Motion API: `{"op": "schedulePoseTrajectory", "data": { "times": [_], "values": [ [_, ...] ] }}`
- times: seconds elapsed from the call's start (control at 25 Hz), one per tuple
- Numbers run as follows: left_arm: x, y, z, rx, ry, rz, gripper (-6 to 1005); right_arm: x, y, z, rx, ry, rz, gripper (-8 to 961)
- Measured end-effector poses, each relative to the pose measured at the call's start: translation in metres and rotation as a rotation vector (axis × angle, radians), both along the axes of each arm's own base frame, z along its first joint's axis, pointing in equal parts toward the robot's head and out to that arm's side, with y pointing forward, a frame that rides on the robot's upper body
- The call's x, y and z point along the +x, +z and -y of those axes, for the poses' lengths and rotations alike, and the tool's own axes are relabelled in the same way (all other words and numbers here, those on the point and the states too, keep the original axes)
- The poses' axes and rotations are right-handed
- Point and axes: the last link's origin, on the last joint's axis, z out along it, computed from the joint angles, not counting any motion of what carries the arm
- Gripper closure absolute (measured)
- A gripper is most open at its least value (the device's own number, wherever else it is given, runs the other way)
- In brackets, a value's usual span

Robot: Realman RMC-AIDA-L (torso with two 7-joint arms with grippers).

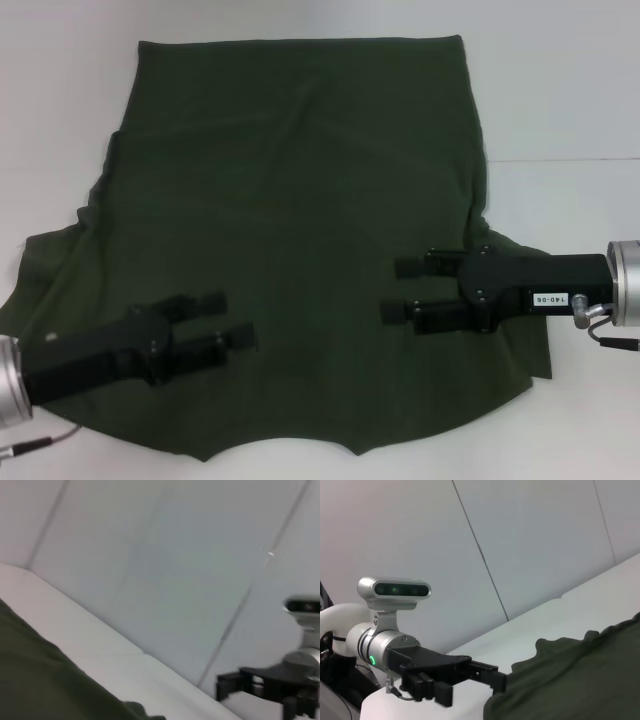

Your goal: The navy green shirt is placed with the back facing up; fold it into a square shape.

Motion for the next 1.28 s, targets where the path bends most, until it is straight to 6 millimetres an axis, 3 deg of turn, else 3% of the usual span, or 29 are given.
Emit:
{"op": "schedulePoseTrajectory", "data": {
  "times": [0.32,0.64,0.96,1.28],
  "values": [
    [-0.025,0.025,-0.021,0.166,0.18,-0.011,117,-0.005,-0.004,0.001,-0.003,-0.013,-0.035,70],
    [-0.07,0.041,-0.046,0.325,0.476,-0.139,115,-0.007,-0.007,-0.001,0.015,-0.045,-0.071,70],
    [-0.094,0.046,-0.059,0.432,0.633,-0.245,122,-0.009,-0.007,-0.003,0.017,-0.061,-0.081,70],
    [-0.103,0.036,-0.071,0.462,0.707,-0.329,124,-0.01,-0.006,-0.005,0.016,-0.086,-0.093,70]
  ]
}}
